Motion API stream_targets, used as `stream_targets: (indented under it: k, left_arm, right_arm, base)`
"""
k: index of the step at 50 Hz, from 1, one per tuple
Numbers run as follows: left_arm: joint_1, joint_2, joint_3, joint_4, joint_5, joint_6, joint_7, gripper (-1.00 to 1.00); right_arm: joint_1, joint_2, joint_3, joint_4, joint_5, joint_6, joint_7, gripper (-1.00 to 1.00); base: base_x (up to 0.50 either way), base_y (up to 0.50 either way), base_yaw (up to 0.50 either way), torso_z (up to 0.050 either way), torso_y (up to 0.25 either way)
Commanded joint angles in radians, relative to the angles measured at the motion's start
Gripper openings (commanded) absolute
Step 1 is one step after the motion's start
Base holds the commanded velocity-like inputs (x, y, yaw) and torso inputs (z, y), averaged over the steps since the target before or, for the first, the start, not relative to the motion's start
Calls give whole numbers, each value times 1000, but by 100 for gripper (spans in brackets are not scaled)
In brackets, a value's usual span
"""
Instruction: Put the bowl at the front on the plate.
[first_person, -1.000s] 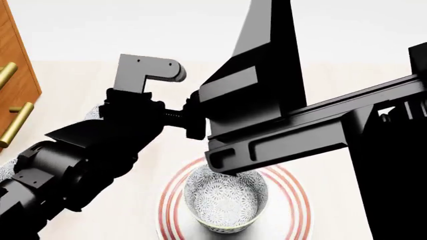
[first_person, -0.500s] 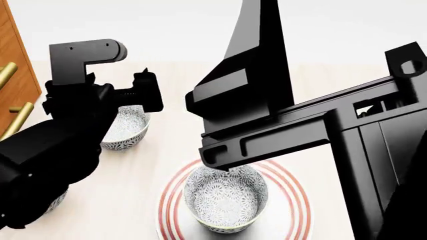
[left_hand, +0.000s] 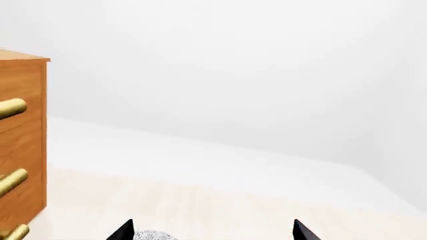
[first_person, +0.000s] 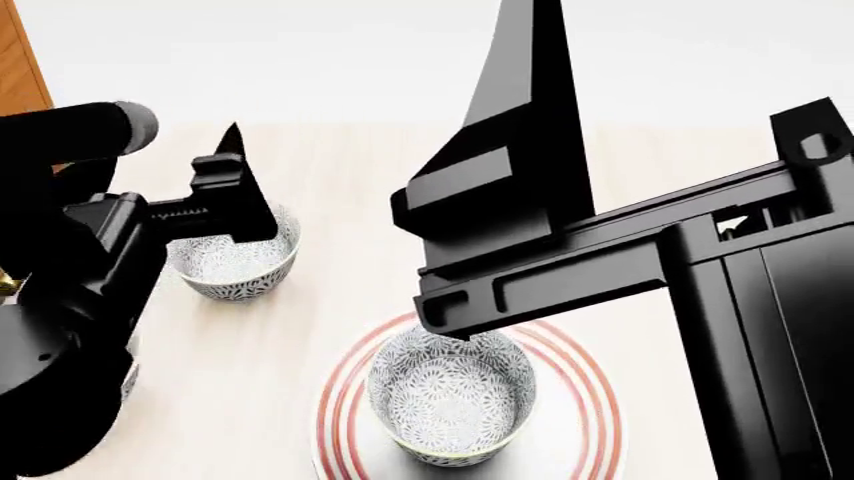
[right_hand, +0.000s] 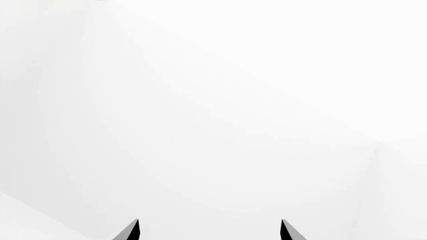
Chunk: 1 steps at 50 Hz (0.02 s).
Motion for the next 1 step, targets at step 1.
stream_targets:
  k: [1]
  left_arm:
    - [34,-94,0,209,35,24,-94,100]
  right_arm:
    - [-24,-13,3,5,-45,3,-33,100]
  base:
    - [0,0,0,0,0]
